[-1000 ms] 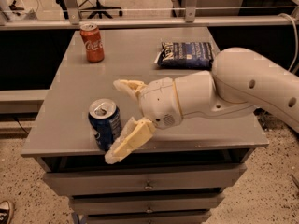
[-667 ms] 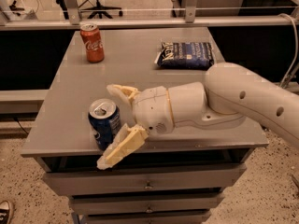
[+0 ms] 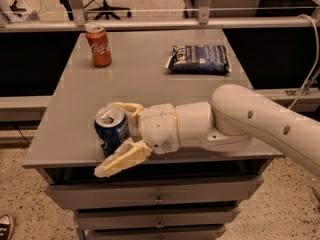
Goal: Move pepsi can near blue chip bag
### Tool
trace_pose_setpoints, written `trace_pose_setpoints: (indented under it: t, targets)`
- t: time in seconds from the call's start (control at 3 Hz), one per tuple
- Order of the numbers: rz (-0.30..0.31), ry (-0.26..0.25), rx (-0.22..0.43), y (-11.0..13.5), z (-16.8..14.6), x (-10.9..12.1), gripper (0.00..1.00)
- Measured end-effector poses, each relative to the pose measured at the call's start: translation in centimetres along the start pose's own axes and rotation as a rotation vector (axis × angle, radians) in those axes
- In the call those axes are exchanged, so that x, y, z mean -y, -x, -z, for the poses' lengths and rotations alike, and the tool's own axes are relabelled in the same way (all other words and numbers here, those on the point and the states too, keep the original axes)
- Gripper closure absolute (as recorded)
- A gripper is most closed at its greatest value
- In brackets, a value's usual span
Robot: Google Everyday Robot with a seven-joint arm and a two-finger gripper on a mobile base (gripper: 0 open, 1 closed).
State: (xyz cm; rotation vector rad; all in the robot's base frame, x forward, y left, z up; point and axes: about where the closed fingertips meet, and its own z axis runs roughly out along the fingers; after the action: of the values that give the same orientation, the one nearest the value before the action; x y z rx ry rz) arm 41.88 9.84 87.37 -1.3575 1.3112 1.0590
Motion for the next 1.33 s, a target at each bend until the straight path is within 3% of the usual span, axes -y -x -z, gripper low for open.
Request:
trace_pose_setpoints:
  t: [0.67,1.0,1.33]
  targets:
    - [-0.043,-0.049,0.006,-0.1,1.7,0.7,0.64]
    - [-0.050,-0.117,-0.002,1.2,5.7,1.9,0.88]
    - [-0.049,-0.119,-0.003,1.4,5.9,1.9,1.00]
